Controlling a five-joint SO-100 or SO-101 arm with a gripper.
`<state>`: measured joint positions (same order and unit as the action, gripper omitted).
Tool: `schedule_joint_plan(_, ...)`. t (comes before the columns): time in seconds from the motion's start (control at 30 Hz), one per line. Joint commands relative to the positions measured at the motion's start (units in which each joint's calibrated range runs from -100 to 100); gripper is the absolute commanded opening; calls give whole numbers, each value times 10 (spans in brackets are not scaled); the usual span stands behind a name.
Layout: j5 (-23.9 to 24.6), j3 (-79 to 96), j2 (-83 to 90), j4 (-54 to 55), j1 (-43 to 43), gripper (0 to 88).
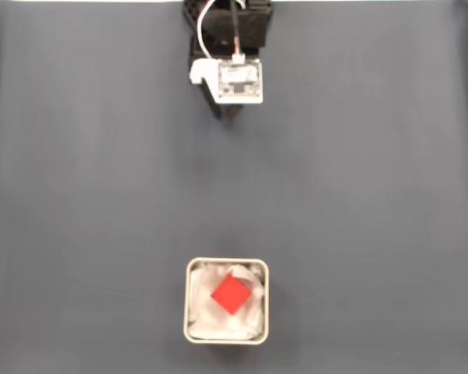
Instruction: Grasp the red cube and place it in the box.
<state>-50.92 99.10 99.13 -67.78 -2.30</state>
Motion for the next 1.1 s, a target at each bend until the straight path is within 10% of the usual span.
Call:
schedule_joint_plan(0.0,10,7,8,-57,11,0)
schedule_joint_plan(1.07,20,7,8,-81,11,3)
